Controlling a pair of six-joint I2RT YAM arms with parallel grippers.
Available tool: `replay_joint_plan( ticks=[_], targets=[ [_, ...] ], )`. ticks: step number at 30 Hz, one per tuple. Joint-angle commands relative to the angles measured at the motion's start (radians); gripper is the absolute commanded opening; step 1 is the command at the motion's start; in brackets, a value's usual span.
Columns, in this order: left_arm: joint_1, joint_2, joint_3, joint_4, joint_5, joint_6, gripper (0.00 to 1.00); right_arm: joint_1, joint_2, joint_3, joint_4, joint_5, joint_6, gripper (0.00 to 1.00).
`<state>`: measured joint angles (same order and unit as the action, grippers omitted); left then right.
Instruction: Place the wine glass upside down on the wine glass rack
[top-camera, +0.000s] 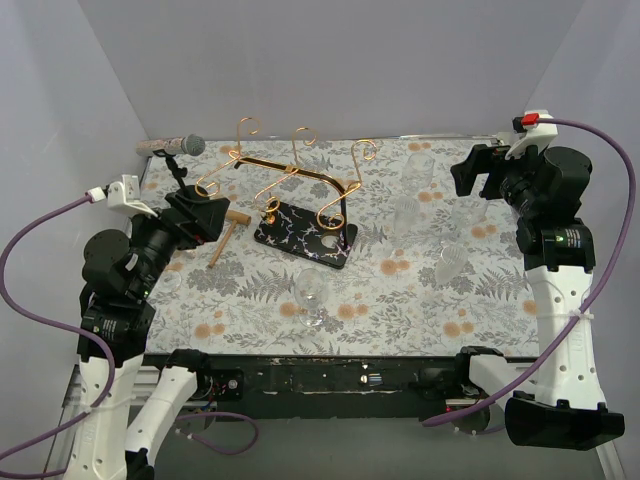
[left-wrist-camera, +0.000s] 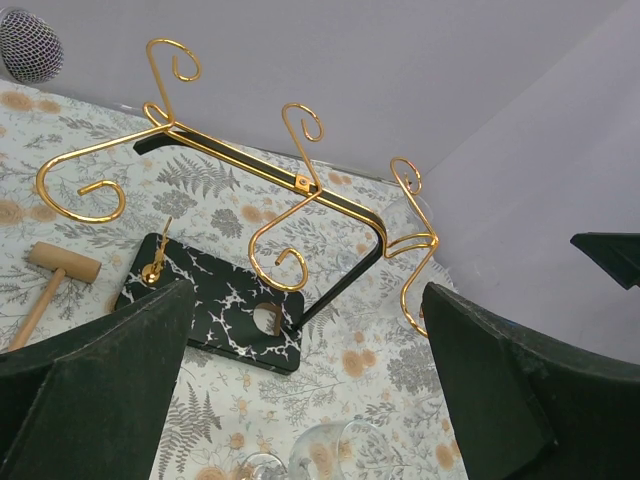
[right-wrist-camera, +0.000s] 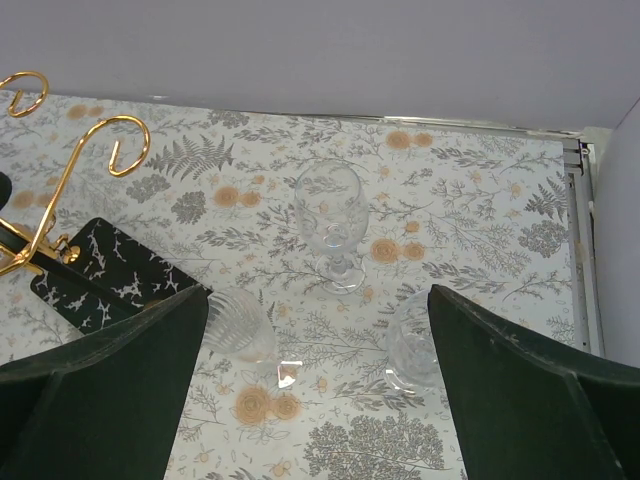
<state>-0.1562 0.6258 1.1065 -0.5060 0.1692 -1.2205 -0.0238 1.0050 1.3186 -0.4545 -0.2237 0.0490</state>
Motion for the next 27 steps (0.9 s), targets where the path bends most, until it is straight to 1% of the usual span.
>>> replay_joint_plan(
  ticks=[1, 10, 12, 13, 15, 16, 17, 19, 22, 27],
  targets=[
    [0.004, -0.012, 0.016, -0.012, 0.013, 0.004, 0.98, -0.001, 0.001, 0.051, 0.016, -0.011, 0.003, 1.0],
    [0.004, -0.023, 0.015, -0.009, 0.026, -0.004, 0.98, -0.001, 0.001, 0.044, 0.02, -0.022, 0.005, 1.0],
    [0.004, -0.021, 0.018, -0.009, 0.032, -0.007, 0.98, -0.001, -0.002, 0.036, 0.022, -0.049, -0.038, 1.0],
    [0.004, -0.02, 0.016, -0.009, 0.036, -0.008, 0.98, -0.001, -0.006, 0.031, 0.023, -0.081, -0.076, 1.0],
    [0.004, -0.018, 0.018, -0.009, 0.05, -0.014, 0.98, -0.001, -0.011, 0.013, 0.014, -0.216, -0.183, 1.0],
    [0.004, -0.017, 0.019, -0.008, 0.062, -0.017, 0.98, -0.001, -0.009, 0.008, -0.009, -0.343, -0.289, 1.0],
    [0.004, -0.017, 0.019, -0.006, 0.073, -0.023, 0.98, -0.001, -0.008, 0.013, -0.066, -0.464, -0.419, 1.0],
    [0.004, -0.015, 0.024, -0.008, 0.095, -0.031, 0.98, -0.001, -0.009, 0.028, -0.149, -0.555, -0.539, 1.0],
    [0.004, -0.018, 0.029, -0.009, 0.124, -0.037, 0.98, -0.001, -0.005, 0.062, -0.313, -0.595, -0.73, 1.0],
    [0.004, -0.02, 0.016, -0.005, 0.151, -0.047, 0.98, -0.001, 0.035, 0.106, -0.482, -0.517, -0.883, 1.0]
  ],
)
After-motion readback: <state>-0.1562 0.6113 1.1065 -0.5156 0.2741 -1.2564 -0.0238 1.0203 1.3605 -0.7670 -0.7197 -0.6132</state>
